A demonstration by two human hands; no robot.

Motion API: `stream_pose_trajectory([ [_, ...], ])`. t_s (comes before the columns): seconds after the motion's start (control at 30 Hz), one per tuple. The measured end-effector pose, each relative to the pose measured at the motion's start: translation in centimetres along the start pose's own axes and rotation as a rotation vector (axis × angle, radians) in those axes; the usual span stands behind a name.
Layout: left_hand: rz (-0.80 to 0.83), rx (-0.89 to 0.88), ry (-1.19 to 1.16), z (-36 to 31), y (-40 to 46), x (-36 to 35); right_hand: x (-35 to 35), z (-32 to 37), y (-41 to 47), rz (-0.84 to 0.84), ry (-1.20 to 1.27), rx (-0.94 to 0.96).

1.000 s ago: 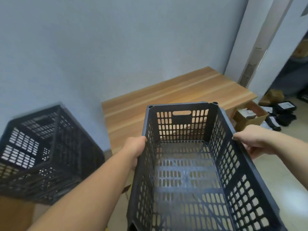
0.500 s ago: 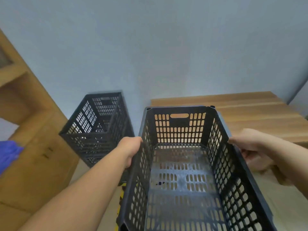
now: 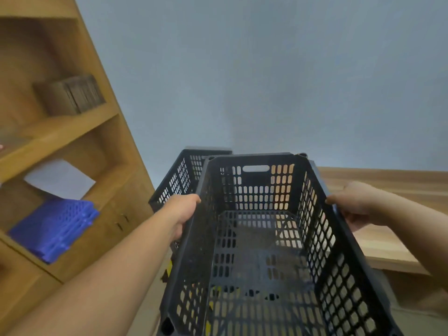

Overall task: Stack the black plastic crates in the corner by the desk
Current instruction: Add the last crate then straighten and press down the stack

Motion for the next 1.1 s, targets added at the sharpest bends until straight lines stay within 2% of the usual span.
stream_pose_trajectory([
  [0.47, -0.078, -0.109, 0.014, -7.6, 12.4, 11.1, -6.8, 15.8, 3.6, -0.097, 0.073, 0.084],
  [0.7, -0.109, -0.111, 0.016, -12.3, 18.6, 11.6, -7.2, 22.0, 9.6, -0.097, 0.07, 0.168],
  [1.1, -0.13, -0.076, -0.017, -17.7, 28.0, 11.1, -8.2, 30.6, 19.1, -0.092, 0.119, 0.208],
])
Point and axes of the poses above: each hand's wrist, its own y-axis towards the middle knuckle, its own x-axis out of the back of the hand, z = x × y, the point moved 1 cm from there along y, towards the middle knuckle, and after that the axes turned 6 degrees about -z, right-handed, at the moved point
